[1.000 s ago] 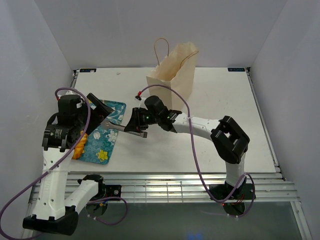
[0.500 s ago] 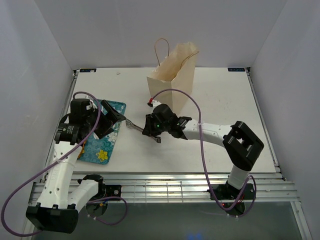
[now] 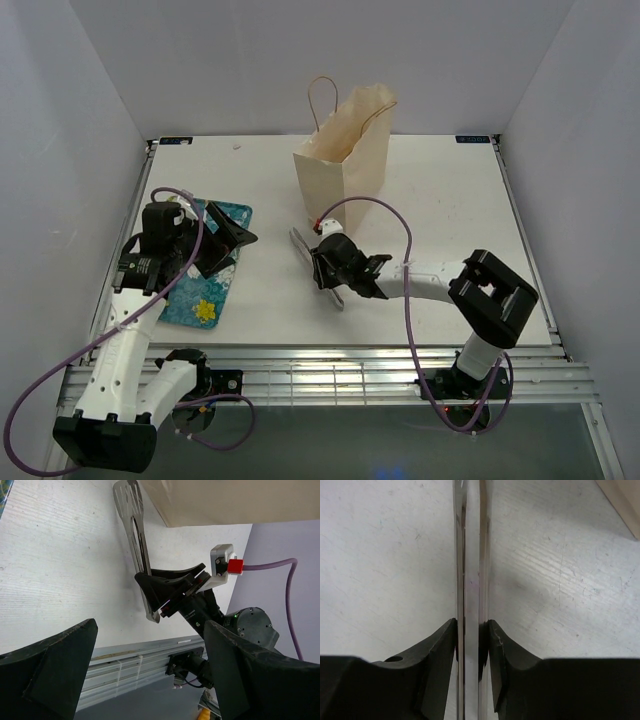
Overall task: Place the fake bread into the paper bag
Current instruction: Place the clamp at the center of the board.
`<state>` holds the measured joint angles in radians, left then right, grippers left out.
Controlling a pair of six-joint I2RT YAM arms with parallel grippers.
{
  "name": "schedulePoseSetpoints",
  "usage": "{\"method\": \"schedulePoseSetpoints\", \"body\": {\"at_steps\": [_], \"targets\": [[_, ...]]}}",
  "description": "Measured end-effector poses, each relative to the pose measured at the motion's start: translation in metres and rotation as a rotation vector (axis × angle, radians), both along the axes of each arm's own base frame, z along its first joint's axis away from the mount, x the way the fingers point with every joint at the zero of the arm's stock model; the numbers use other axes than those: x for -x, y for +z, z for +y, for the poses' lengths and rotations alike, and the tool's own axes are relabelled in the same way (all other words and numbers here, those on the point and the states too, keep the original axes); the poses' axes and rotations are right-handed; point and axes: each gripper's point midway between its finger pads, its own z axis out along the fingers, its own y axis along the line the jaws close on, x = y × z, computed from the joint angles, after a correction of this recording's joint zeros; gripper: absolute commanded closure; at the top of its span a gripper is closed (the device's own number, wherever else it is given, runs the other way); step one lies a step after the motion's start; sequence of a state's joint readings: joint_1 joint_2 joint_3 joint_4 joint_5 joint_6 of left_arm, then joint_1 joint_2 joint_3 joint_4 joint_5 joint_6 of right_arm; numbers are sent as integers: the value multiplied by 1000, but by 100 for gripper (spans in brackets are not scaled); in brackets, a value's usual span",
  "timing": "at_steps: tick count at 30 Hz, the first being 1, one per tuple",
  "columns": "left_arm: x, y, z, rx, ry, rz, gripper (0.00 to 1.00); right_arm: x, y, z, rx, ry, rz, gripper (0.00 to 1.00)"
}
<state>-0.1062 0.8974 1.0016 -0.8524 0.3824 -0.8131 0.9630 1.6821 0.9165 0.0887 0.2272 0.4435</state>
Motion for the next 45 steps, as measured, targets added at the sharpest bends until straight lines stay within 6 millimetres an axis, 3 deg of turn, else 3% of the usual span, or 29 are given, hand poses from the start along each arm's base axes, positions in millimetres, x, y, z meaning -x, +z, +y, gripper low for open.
{"method": "schedulePoseSetpoints", "body": {"at_steps": [8,12,15,17,18,22,26,31,33,35,37,39,42,45], "targets": [[3,-18,0,-1,-3,29,2,10,-20,-1,52,13,10,56],[6,-29,-1,-4,-7,60,2,7,-27,11,42,10,33,48],[7,-33,-2,-6,-12,71,2,3,-25,24,15,13,50,39],[8,-35,-3,-7,-17,76,2,3,-23,32,-7,12,63,12],[9,-37,-4,-8,-21,81,2,3,-20,34,-20,12,63,9],[15,-51,-11,-25,-36,126,2,7,-11,35,-37,16,71,10],[20,-62,-20,-49,-35,168,2,10,25,31,-80,18,50,10],[26,-71,-37,-87,-38,205,2,6,106,19,-180,-28,-19,9],[31,-82,-52,-124,-57,244,2,-3,133,6,-218,-64,-45,5],[37,-95,-69,-172,-77,281,2,-18,143,-19,-229,-120,-59,1],[44,-108,-81,-207,-82,320,2,-30,136,-48,-202,-187,-56,3],[46,-117,-87,-236,-58,332,2,-31,112,-74,-146,-237,-30,6],[43,-125,-98,-260,-12,314,2,-5,64,-104,-37,-248,53,6],[46,-142,-113,-297,15,334,2,17,37,-125,33,-249,109,5]]}}
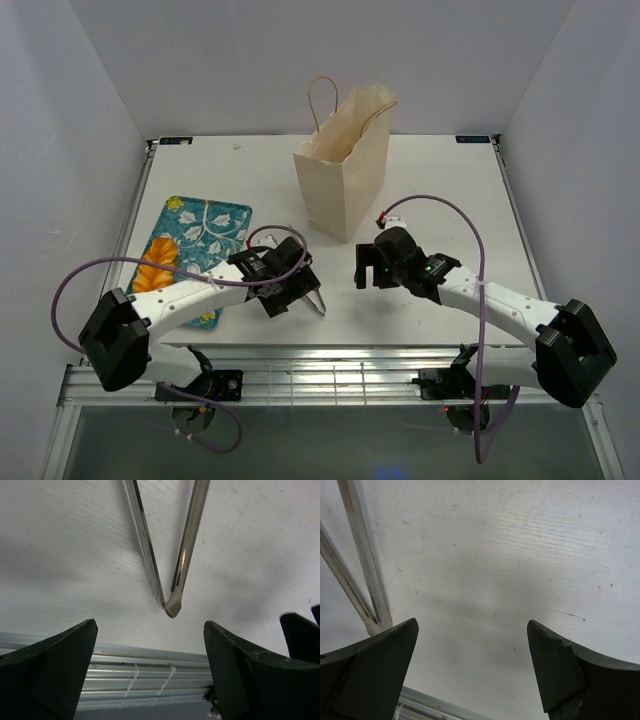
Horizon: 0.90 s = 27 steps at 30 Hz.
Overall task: Place the fake bread into the paper bag
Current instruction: Place the clamp at the center of the board.
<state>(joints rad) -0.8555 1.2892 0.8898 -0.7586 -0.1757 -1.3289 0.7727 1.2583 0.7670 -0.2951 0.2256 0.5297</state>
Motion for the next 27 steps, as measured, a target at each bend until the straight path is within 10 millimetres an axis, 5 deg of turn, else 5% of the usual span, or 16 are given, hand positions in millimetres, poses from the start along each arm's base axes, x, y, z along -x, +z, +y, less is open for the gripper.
{"method": "schedulePoseSetpoints", "body": {"at_steps": [8,27], "targets": [[-24,-42,-24,-142,121,28,2,2,19,-34,-52,-70,-71,5],[-43,-76,3,-554,244,-337,4,16,45,-45,-151,-35,-172,6]]}}
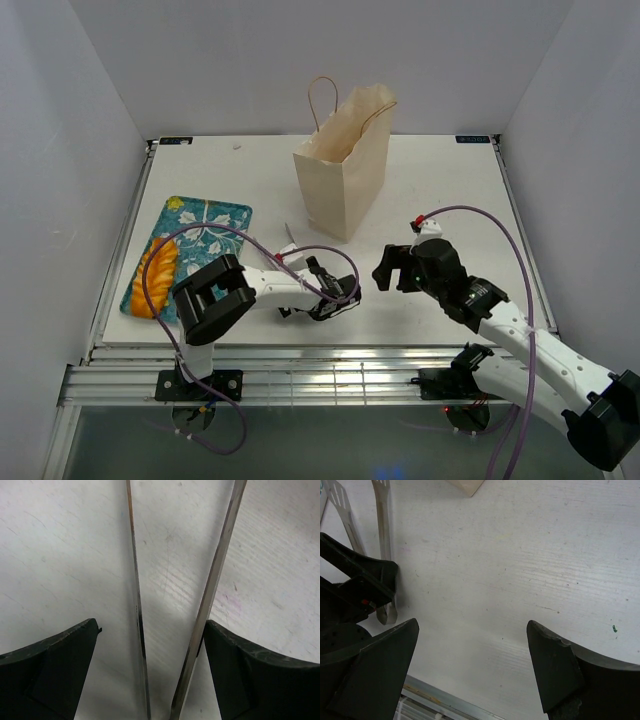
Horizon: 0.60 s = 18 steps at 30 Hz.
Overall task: Place the fake bread into the paper bag
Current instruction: Place the clamp at the center of the board, then pick up the clamp at the center of the board.
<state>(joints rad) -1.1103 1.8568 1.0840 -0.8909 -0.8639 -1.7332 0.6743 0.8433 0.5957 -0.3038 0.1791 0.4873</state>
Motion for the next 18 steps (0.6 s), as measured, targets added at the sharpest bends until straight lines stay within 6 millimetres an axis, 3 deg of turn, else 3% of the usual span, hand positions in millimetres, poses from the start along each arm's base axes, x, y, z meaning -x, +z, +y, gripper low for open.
{"method": "schedulePoseSetpoints", "body": {"at_steps": [6,18], "targets": [[-10,-4,26,-145,31,-110,12,7,-4,-4,-7,12,-7,6],[-27,-4,39,-255,6,-265,12,11,15,-10,-40,19,-92,6]]}}
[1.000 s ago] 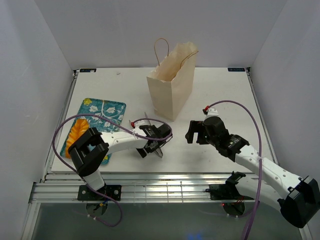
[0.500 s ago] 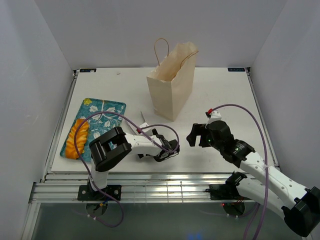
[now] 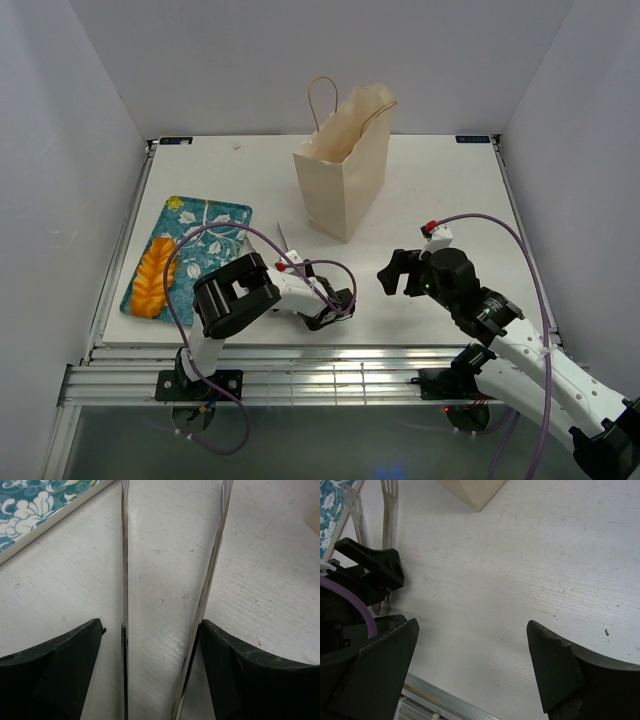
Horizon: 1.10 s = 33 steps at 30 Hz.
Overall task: Place the fake bread into the paper bag
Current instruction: Pick up the clamp at the center of the board.
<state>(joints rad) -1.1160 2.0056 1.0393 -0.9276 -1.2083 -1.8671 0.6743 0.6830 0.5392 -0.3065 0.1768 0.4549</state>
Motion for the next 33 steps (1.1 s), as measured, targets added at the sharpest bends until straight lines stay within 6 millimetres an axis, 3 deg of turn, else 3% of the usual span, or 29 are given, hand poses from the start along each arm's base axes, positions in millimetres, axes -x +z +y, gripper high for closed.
{"method": "schedulePoseSetpoints", "body": {"at_steps": [6,8,13,17,26,30,33], "targets": [[-6,0,-2,-41,-31,-23,16,1,-4,-1,12,5,0,6],[-8,0,-5,-35,-36,-29,26,2,-7,-2,22,6,5,6],[-13,-1,-8,-23,-44,-34,35,2,-1,-4,13,4,-15,6],[-17,0,-6,-25,-41,-36,56,3,4,-6,2,-1,-36,6],[-17,1,0,-30,-36,-26,70,4,3,-10,13,-10,-33,6],[-15,1,4,-35,-28,-19,85,4,1,-11,25,-11,-32,5],[-11,3,8,-29,-12,0,86,4,1,-12,37,-8,-34,5]]}}
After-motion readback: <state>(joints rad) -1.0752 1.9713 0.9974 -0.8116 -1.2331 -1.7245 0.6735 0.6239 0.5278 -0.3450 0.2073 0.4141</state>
